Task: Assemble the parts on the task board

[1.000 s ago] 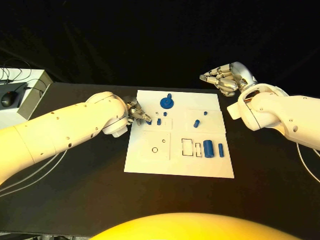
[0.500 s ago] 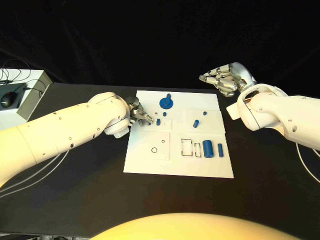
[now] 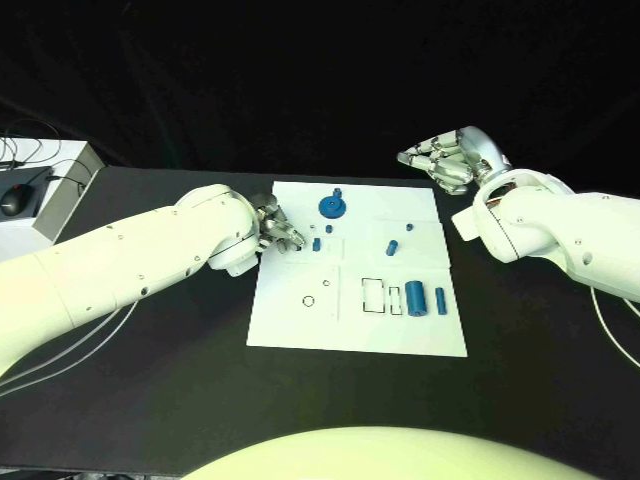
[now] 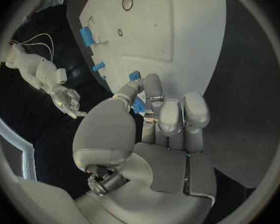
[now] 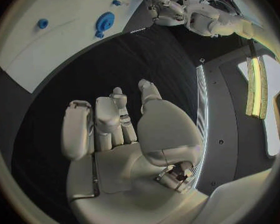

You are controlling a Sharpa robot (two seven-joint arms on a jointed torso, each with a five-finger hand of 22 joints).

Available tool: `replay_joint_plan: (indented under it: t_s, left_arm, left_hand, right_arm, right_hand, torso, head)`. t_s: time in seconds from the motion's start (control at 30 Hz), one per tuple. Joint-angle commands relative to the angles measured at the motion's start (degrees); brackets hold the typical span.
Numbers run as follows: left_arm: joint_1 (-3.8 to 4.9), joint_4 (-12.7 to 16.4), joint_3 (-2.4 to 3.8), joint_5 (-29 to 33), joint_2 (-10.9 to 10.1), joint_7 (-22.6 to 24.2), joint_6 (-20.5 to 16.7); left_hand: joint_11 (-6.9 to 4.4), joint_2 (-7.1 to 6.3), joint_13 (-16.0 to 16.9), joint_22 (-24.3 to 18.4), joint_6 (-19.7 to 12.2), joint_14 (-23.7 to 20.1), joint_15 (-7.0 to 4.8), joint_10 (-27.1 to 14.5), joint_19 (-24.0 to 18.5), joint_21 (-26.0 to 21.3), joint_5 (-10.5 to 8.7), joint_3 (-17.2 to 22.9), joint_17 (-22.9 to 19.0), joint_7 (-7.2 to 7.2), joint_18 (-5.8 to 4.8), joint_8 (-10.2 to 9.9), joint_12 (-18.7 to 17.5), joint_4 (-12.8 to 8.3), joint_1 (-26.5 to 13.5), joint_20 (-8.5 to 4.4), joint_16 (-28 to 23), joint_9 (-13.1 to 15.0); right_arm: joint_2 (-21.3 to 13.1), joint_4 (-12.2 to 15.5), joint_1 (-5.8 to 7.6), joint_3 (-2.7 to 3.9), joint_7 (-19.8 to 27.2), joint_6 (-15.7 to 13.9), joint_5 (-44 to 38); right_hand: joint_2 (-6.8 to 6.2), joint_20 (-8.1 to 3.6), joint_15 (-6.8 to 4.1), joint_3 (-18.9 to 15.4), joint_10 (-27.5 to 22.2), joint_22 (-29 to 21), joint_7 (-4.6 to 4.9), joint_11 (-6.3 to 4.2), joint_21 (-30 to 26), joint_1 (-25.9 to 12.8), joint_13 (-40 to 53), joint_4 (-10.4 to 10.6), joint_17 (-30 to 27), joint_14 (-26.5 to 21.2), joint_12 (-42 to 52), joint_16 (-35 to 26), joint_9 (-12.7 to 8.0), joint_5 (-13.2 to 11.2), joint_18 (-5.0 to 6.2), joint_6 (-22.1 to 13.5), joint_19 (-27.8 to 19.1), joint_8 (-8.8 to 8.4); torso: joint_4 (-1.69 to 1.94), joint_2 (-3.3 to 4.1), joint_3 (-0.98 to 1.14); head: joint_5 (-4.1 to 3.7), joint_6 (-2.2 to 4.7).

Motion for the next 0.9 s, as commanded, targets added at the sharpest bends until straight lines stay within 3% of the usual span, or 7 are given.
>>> replay_joint_plan:
  t_s: [0.03, 0.2, 0.27, 0.33, 0.47, 0.57, 0.9]
  left_arm:
    - [-0.23, -0.5, -0.17, -0.5, 0.0, -0.5, 1.5]
    - [-0.23, -0.7, -0.16, -0.6, -0.1, -0.5, 1.4]
    - [-0.23, -0.7, -0.14, -0.5, -0.2, -0.4, 1.4]
    - [-0.23, -0.6, -0.13, -0.5, -0.2, -0.3, 1.4]
    - [-0.24, -0.4, -0.08, -0.4, -0.3, -0.2, 1.5]
    - [-0.24, -0.3, -0.03, -0.4, -0.4, -0.2, 1.5]
    - [-0.26, 0.3, 0.33, -0.3, -0.7, 0.4, 0.7]
  left_hand:
    - [-0.70, 1.91, -0.2, 0.0, -0.3, -0.3, -0.25, 2.9, 0.1, 0.1, -0.24, -0.7, -0.1, -0.17, -0.50, 0.0, 0.3, 0.1, 1.5, -0.23, 0.2, 0.3]
    - [-0.71, 1.38, -0.4, -0.2, -0.5, -0.3, -0.25, 2.9, 0.0, -0.1, -0.26, -2.2, -0.5, -0.27, -0.43, 0.0, 0.2, 0.8, 1.2, -0.21, 0.0, 0.7]
    - [-0.83, 1.21, -0.6, -0.3, -0.4, -0.4, -0.31, 2.9, -0.1, -0.3, -0.74, -7.6, -0.7, -0.60, -0.44, -0.1, 0.2, 2.3, 0.8, -0.26, -0.1, 0.8]
    - [-0.85, 1.95, -0.7, -0.4, -0.3, -0.4, -0.34, 2.9, -0.1, -0.4, -0.74, -12.3, -0.9, -0.64, -0.49, -0.3, 0.1, 3.3, 1.5, -0.32, -0.2, 0.6]
    - [-0.90, 2.18, -0.7, -0.4, 0.2, -0.4, -0.37, 2.8, -0.1, -0.5, -0.76, -19.3, -1.0, -0.83, -0.50, -0.5, 0.1, 6.0, 1.0, -0.35, -0.2, 0.4]
    - [-0.83, 3.52, -0.8, -0.4, 0.2, -0.4, -0.42, 2.8, -0.1, -0.6, -0.78, -25.5, -1.1, -0.86, -0.53, -0.6, 0.1, 8.9, 3.7, -0.40, -0.2, 0.5]
    - [-0.84, 3.40, -0.8, -0.4, 0.3, -0.5, -0.43, 2.8, -0.1, -0.6, -1.16, -28.2, -1.2, -0.80, -0.52, -0.6, 0.2, 12.3, 5.1, -0.38, -0.1, 0.9]
  right_arm:
    - [0.0, 0.0, -0.05, 0.02, 0.7, 0.7, -0.5]
    - [0.0, 0.0, -0.07, 0.02, 0.7, 0.7, -0.5]
    - [-0.1, 0.0, -0.08, 0.02, 0.7, 0.7, -0.5]
    - [-0.1, 0.0, -0.09, 0.02, 0.7, 0.7, -0.5]
    - [-0.1, 0.0, -0.11, 0.02, 0.7, 0.7, -0.5]
    - [-0.1, 0.0, -0.13, 0.02, 0.7, 0.7, -0.5]
    - [-0.2, 0.0, -0.19, 0.02, 0.8, 0.7, -0.5]
  right_hand:
    - [0.40, -0.04, 0.18, 0.1, 0.0, 11.0, 0.09, -0.58, -0.1, -0.1, 0.0, -0.3, 0.0, 0.0, -0.1, -0.3, -0.1, 0.2, 0.22, 0.2, 4.8, -0.36]
    - [0.40, -0.04, 0.18, 0.1, 0.0, 11.0, 0.09, -0.58, -0.1, -0.1, 0.0, -0.3, 0.0, 0.0, -0.1, -0.3, -0.1, 0.2, 0.22, 0.2, 4.8, -0.36]
    - [0.40, -0.04, 0.18, 0.1, 0.0, 11.0, 0.09, -0.58, -0.1, -0.1, 0.0, -0.3, 0.0, 0.0, -0.1, -0.3, -0.1, 0.2, 0.22, 0.2, 4.8, -0.36]
    - [0.40, -0.04, 0.18, 0.1, 0.0, 11.0, 0.09, -0.58, -0.1, -0.1, 0.0, -0.3, 0.0, 0.0, -0.1, -0.3, -0.1, 0.2, 0.22, 0.2, 4.8, -0.36]
    - [0.40, -0.04, 0.18, 0.1, 0.0, 11.0, 0.09, -0.58, -0.1, -0.1, 0.0, -0.3, 0.0, 0.0, -0.1, -0.3, -0.1, 0.2, 0.22, 0.2, 4.8, -0.36]
    - [0.40, -0.04, 0.18, 0.1, 0.0, 11.0, 0.09, -0.58, -0.1, -0.1, 0.0, -0.3, 0.0, 0.0, -0.1, -0.3, -0.1, 0.2, 0.22, 0.2, 4.8, -0.36]
    - [0.40, -0.04, 0.18, 0.1, 0.0, 11.0, 0.09, -0.58, -0.1, -0.1, 0.0, -0.3, 0.0, 0.0, -0.1, -0.3, -0.1, 0.2, 0.22, 0.2, 4.8, -0.36]
  torso:
    - [-0.02, -0.02, -0.04]
    - [-0.03, 0.00, -0.06]
    - [-0.05, -0.02, -0.08]
    - [-0.02, -0.01, -0.10]
    - [-0.01, -0.01, -0.09]
    - [-0.01, -0.02, -0.08]
    - [-0.03, 0.00, -0.02]
  head:
    - [-0.01, -0.02]
    - [-0.05, 0.04]
    - [-0.07, 0.02]
    - [-0.09, 0.00]
    - [-0.12, 0.02]
    - [-0.13, 0.03]
    - [-0.21, 0.07]
